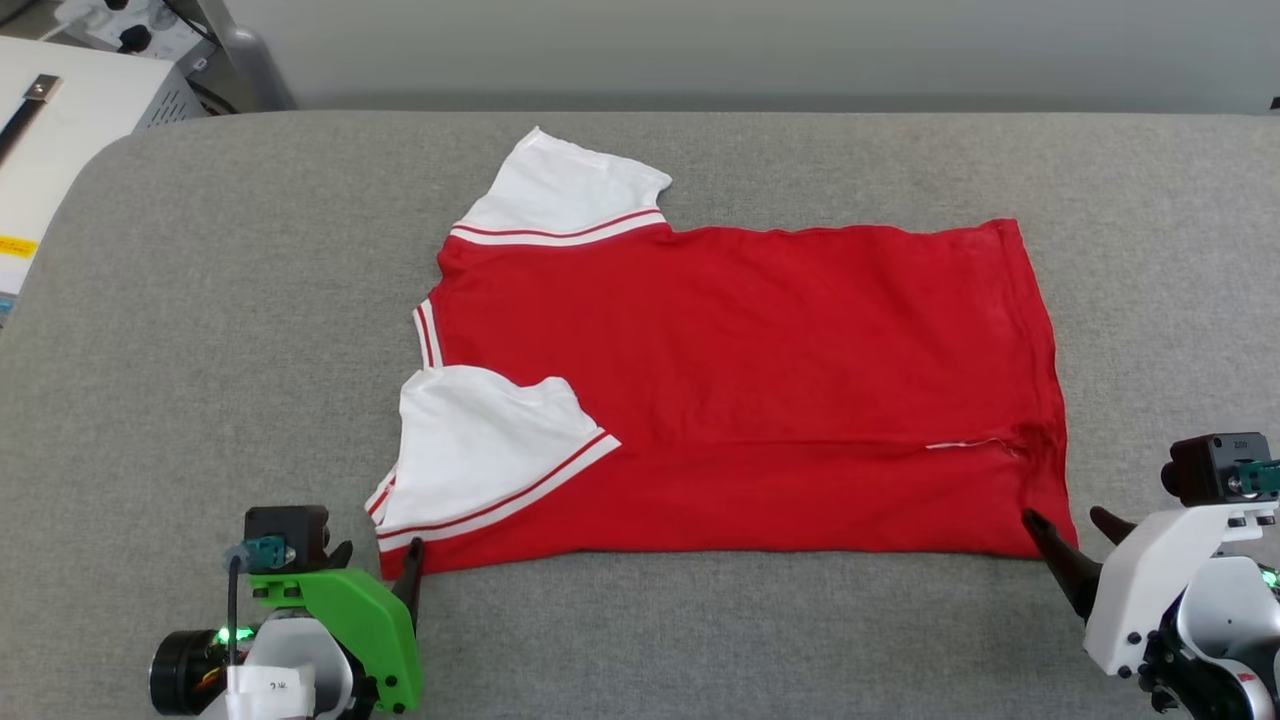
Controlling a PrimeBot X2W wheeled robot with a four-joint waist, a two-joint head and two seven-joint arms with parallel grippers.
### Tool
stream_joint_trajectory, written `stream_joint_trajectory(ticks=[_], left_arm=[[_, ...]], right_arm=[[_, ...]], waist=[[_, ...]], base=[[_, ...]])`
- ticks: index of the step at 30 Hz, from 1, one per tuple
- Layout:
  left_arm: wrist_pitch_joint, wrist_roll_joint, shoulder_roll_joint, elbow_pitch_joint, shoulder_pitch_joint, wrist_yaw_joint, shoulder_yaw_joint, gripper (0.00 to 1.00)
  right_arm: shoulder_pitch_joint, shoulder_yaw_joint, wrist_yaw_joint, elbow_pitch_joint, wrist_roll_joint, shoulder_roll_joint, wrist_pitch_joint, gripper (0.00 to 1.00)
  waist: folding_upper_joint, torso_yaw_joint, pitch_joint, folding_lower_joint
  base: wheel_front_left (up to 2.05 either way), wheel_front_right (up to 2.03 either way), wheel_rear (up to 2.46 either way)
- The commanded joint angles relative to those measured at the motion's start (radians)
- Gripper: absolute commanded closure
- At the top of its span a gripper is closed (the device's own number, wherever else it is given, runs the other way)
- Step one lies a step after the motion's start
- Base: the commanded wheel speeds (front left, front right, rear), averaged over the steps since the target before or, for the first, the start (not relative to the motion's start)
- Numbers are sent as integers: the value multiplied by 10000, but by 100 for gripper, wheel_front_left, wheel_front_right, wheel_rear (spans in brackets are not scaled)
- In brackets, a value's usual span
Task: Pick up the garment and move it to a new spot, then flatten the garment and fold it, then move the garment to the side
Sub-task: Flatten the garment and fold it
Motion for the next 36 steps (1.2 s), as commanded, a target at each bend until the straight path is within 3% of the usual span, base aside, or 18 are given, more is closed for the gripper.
stream_joint_trajectory(ticks=[1,5,9,10,11,12,19,24,36], left_arm=[[-15,165,10,130,-136,71,28,0],[-66,191,-95,598,-303,130,31,0],[222,43,-269,1053,-371,-123,-193,0],[294,36,-289,1188,-401,-193,-263,25],[364,7,-329,1333,-420,-262,-324,72],[425,-19,-366,1431,-437,-358,-393,100],[174,-277,-736,1905,-559,-948,-497,100],[-269,-424,-733,1378,-534,-1145,-286,100],[-52,-384,-105,-972,-59,-718,-153,100]], right_arm=[[26,-17,-7,-86,-78,8,18,0],[27,-48,-7,-137,-16,27,178,0],[-16,-14,-7,-236,35,-31,120,0],[-14,5,-7,-241,66,-51,123,0],[-8,26,-7,-243,81,-81,145,0],[-4,29,-7,-245,81,-108,157,0],[-19,-217,-7,-215,-330,-271,93,0],[-3,-437,-7,39,-689,-161,248,0],[-301,-1581,-7,1310,-1861,843,350,0]], waist=[[-1,-125,187,0],[-1,-182,346,0],[-1,-192,480,0],[-1,-178,496,0],[-1,-167,509,0],[-1,-150,509,0],[-1,156,177,0],[-1,429,-110,0],[-1,942,-24,0]], base=[[0,0,0],[0,0,0],[0,0,0],[0,0,0],[0,0,0],[0,0,0],[0,0,0],[0,0,0],[0,0,0]])
